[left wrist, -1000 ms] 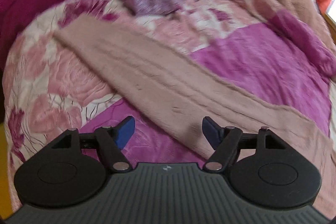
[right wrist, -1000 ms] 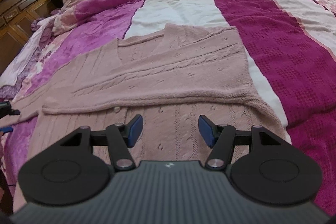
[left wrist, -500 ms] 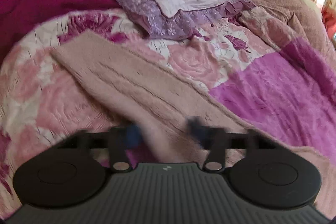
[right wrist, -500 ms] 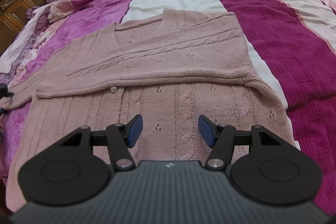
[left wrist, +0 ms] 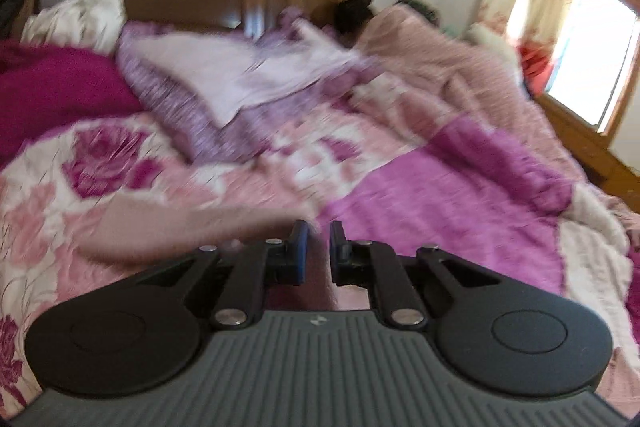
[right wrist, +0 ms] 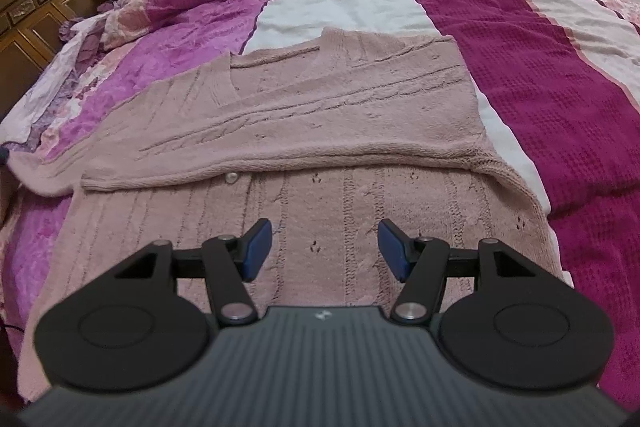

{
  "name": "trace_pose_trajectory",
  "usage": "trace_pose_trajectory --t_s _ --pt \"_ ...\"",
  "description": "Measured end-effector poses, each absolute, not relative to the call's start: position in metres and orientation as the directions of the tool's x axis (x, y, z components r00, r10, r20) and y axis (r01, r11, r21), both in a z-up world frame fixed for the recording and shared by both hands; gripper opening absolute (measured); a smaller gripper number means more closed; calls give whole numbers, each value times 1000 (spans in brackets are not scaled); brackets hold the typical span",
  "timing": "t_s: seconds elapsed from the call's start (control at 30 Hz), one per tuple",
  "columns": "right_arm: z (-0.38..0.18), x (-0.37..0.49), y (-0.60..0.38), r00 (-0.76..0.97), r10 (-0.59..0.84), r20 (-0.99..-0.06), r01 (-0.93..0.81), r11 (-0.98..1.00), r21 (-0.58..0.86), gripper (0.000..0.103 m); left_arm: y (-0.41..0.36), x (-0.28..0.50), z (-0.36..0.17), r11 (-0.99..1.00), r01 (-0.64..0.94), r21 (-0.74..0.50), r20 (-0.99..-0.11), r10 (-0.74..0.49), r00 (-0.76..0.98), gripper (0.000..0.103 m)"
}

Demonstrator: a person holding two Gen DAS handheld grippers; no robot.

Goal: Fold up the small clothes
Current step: 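Carry the held sleeve across the cardigan body and lower it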

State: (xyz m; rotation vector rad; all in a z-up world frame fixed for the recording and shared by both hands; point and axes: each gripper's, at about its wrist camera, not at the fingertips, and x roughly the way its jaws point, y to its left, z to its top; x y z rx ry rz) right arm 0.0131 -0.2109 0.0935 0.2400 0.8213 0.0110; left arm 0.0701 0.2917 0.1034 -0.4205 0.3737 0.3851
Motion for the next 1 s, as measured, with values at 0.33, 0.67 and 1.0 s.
trace_pose_trajectory --t_s 0.33,0.67,1.0 --pt "95 3 -213 689 121 -714 79 968 240 61 250 68 126 881 -390 -267 -437 250 864 13" --pt "87 4 -207 670 118 -733 77 971 227 64 285 52 73 795 -511 -326 -597 246 764 66" --pt "84 9 -197 648 101 -755 72 979 193 64 321 90 42 707 -568 -420 -622 232 748 67"
